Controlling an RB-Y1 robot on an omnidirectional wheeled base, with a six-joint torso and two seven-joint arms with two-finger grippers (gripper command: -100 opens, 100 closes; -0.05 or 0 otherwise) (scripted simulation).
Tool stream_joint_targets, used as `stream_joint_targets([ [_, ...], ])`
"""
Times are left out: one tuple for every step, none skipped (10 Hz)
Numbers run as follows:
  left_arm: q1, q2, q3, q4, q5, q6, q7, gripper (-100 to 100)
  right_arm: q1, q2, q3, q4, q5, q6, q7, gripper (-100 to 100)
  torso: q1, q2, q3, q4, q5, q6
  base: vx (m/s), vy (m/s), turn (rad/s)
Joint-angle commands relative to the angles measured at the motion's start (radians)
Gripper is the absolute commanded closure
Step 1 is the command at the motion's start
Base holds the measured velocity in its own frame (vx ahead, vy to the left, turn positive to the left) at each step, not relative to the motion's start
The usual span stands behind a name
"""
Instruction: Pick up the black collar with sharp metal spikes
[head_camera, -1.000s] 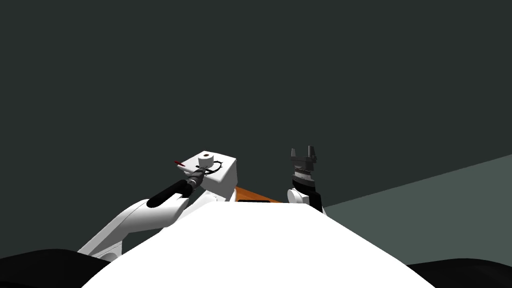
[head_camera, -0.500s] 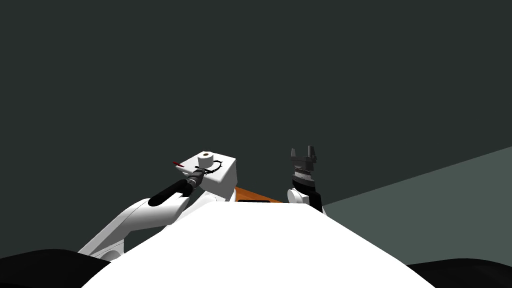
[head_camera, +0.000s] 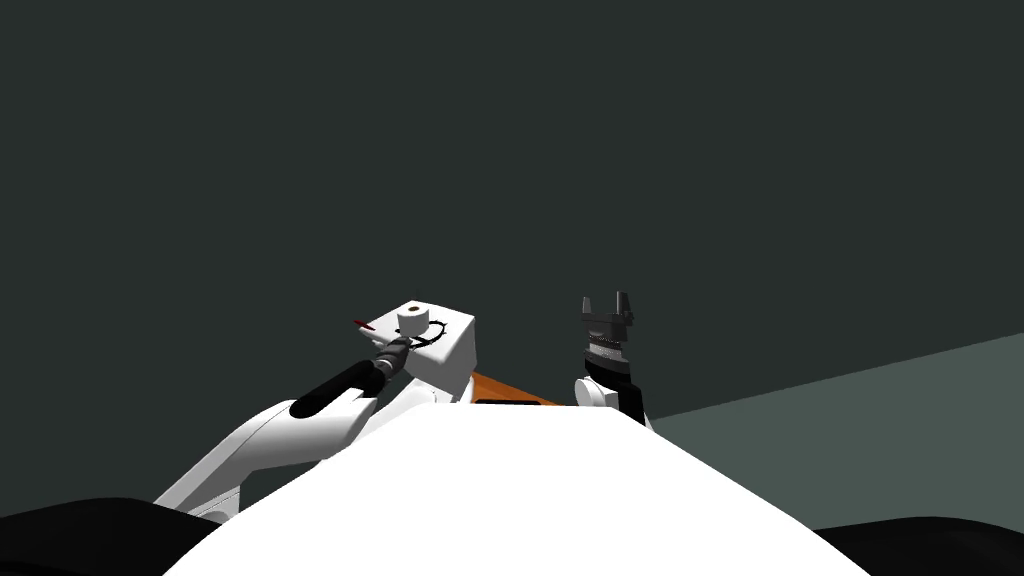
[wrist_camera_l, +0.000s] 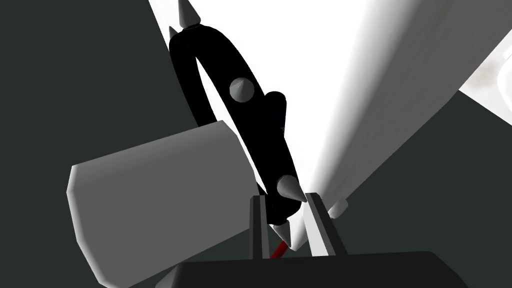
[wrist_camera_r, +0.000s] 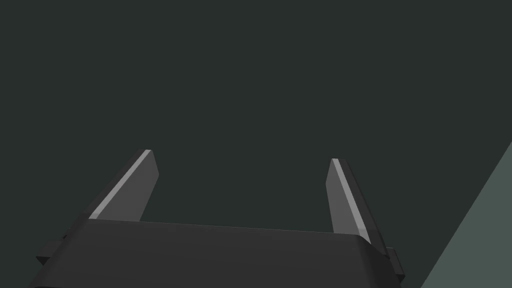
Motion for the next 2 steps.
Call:
stream_joint_targets([
  [0.0, 0.0, 0.0, 0.0, 0.0, 0.0, 0.0, 100, 0.0, 0.0, 0.0, 0.0, 0.0, 0.0, 0.0, 0, 0.0, 0.0, 0.0, 0.0, 0.0, 0.0, 0.005, -0.015, 0.05],
  [0.003, 0.0, -0.001, -0.003, 0.0, 0.002, -0.001, 0, 0.0, 0.0, 0.0, 0.0, 0.0, 0.0, 0.0, 0, 0.001, 0.0, 0.0, 0.0, 0.0, 0.002, 0.0, 0.0, 0.0],
])
